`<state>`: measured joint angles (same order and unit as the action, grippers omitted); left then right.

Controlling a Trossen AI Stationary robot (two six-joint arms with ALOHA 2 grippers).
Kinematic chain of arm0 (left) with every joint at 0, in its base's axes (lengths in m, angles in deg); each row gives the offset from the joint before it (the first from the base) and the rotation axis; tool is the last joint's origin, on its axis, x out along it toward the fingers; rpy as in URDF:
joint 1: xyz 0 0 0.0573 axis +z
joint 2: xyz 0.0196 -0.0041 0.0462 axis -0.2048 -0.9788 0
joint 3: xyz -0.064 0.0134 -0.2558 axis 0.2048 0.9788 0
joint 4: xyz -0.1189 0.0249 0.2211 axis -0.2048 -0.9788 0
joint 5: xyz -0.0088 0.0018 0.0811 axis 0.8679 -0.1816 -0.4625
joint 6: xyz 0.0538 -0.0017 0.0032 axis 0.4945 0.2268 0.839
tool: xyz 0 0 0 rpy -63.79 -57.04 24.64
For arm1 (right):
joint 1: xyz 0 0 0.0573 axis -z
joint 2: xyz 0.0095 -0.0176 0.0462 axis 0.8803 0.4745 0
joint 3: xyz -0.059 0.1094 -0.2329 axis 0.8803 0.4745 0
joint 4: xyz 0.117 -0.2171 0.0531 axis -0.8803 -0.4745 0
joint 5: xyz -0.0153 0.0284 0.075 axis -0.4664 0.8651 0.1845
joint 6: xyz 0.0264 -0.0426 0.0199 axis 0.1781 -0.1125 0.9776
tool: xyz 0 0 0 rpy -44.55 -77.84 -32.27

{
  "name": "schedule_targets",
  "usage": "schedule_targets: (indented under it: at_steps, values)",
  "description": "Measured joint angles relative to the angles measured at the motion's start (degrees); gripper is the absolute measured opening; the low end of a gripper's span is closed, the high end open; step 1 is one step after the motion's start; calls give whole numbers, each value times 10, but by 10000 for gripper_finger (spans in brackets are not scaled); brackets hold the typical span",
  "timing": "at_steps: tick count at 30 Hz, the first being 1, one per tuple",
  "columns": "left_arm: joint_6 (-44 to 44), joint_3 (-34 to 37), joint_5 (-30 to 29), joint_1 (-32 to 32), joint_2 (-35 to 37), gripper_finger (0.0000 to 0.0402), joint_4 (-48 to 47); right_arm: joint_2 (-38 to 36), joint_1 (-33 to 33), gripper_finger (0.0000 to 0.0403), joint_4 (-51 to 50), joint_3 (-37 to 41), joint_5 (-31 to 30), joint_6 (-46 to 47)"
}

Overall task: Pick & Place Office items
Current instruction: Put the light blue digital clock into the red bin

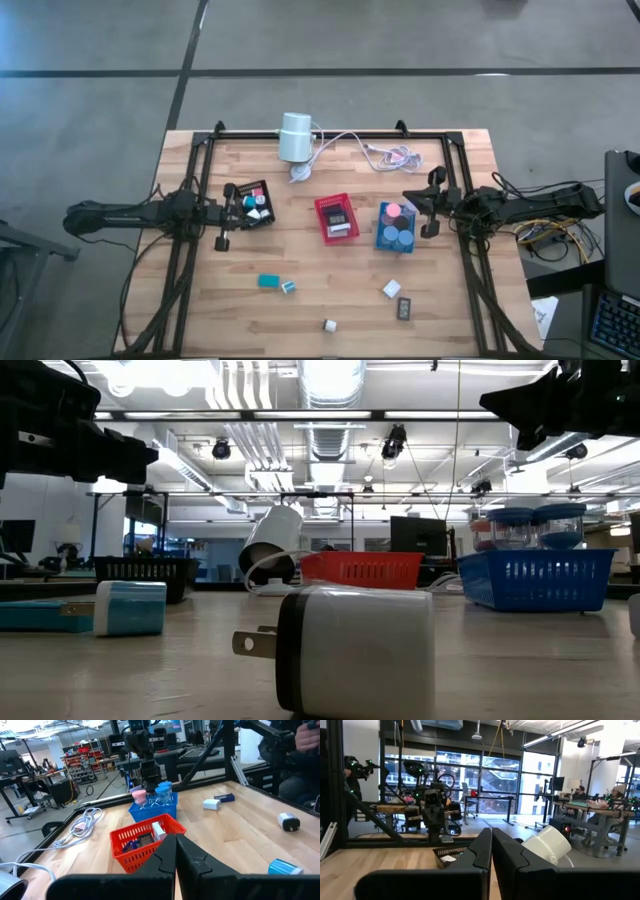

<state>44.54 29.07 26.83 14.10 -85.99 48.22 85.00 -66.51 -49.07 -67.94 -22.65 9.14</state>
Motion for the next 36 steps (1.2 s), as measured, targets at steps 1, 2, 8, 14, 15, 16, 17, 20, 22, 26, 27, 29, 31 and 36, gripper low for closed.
schedule_targets:
  at_steps: [1,2,8,14,15,16,17,20,22,26,27,29,31,36]
  values:
    - [0,0,0,0,0,7,0,0,0,8,0,0,0,0]
    - [1,0,0,0,0,7,-1,0,0,8,0,0,0,2]
    - [-6,0,0,0,0,7,-1,0,0,8,0,0,0,4]
    - [6,0,3,0,0,5,-1,0,0,8,0,0,0,1]
    - [6,0,9,0,0,5,2,0,0,8,0,0,0,1]
    - [6,0,19,0,0,4,9,0,0,8,0,0,0,0]
    - [5,0,30,0,0,4,20,0,0,8,0,0,0,-1]
    - [-28,0,65,0,0,3,78,0,0,8,0,0,0,3]
    - [-65,0,79,0,0,3,137,0,0,8,0,2,1,4]
    - [-83,-33,80,0,0,3,152,0,0,8,0,5,1,6]
    - [-83,-44,68,0,0,3,150,0,0,8,0,6,1,6]
    - [-94,-65,32,0,-5,3,147,0,0,8,0,8,1,8]
    - [-97,-92,11,0,-14,3,136,0,0,8,0,9,2,15]
    - [-69,-186,-8,0,-65,2,37,0,0,8,1,9,2,15]
